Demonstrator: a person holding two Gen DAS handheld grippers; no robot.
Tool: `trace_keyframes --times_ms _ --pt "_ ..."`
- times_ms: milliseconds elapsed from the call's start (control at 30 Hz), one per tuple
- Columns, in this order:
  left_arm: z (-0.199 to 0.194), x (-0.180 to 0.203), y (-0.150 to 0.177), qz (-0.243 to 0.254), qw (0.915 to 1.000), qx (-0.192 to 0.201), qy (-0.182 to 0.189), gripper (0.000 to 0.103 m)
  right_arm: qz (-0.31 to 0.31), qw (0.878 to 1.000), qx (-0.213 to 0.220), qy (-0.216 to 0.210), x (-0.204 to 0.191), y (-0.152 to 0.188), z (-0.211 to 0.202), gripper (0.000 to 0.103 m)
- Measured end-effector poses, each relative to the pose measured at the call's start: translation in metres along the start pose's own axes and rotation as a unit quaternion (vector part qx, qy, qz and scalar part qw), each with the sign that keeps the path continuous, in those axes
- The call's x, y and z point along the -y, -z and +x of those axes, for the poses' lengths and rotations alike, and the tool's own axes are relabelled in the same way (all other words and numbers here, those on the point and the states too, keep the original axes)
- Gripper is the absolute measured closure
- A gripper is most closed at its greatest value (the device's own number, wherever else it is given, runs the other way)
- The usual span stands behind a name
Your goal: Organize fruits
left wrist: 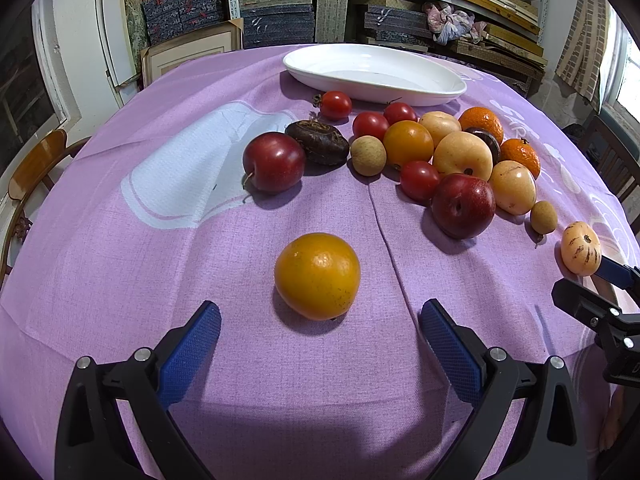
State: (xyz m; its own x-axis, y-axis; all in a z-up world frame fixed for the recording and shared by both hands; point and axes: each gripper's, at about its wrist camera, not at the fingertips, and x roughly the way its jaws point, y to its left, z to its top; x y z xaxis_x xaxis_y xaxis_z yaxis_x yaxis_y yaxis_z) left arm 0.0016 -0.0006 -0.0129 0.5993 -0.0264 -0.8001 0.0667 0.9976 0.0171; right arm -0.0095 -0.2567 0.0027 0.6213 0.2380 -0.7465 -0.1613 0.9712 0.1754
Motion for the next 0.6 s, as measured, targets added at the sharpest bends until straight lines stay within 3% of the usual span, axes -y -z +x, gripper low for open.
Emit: trace_keyframes --times_ms 200,467,600 --pt "0.0 0.0 0.0 0.0 1.0 0.0 0.0 0.003 -0.048 0.997 -0.023 0.047 -0.016 0.001 0.01 0.004" --pt "0.0 0.0 0.0 0.0 1.0 0.0 0.0 0.003 -0.056 0.996 -0.033 0.059 -0.017 0.0 0.012 0.004" --pt "-0.001 -0.001 0.001 0.003 1.0 -0.001 0.003 0.003 -0.059 0.997 -0.031 0.04 -0.014 0.0 0.009 0.004"
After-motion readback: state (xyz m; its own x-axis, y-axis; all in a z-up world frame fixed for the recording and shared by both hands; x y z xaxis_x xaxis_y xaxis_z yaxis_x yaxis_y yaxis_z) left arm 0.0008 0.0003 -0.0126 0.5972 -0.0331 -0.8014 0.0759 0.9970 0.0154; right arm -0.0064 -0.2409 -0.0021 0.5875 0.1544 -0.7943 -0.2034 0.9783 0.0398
